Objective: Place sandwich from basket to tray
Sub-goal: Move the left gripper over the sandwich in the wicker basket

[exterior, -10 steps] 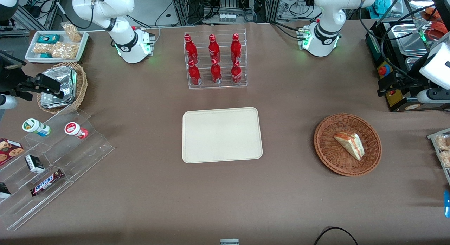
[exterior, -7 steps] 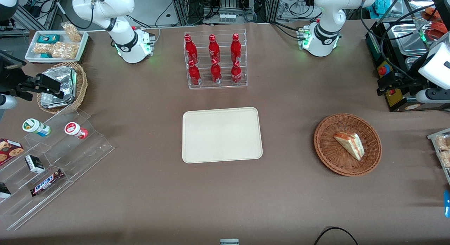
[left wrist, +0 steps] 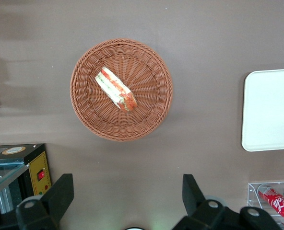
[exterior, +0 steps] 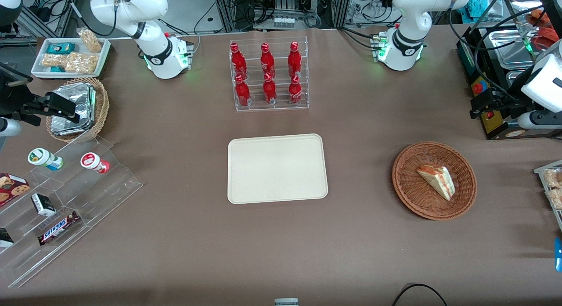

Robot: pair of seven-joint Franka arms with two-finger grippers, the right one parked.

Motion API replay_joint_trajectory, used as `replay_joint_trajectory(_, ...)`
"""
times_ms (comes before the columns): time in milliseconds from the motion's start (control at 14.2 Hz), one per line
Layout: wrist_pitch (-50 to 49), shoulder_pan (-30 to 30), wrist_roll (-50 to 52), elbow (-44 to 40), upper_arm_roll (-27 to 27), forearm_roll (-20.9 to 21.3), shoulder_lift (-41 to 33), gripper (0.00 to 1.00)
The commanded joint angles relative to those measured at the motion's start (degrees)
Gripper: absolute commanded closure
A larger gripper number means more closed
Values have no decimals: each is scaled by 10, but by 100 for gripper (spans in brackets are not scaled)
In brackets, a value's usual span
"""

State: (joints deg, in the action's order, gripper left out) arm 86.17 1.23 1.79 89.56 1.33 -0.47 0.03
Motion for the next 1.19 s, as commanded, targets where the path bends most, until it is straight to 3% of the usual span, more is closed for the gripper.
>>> replay_joint_trajectory(0, -9, 6, 5, -2, -4, 0, 4, 0)
replay_joint_trajectory(351, -7, 4, 7, 26, -5, 0, 6, 0)
replay_joint_trajectory(632, 21, 0, 8, 54, -7, 2, 52, 0)
replay_joint_trajectory(1123, 276, -12, 8, 219, -27, 4, 93, 0)
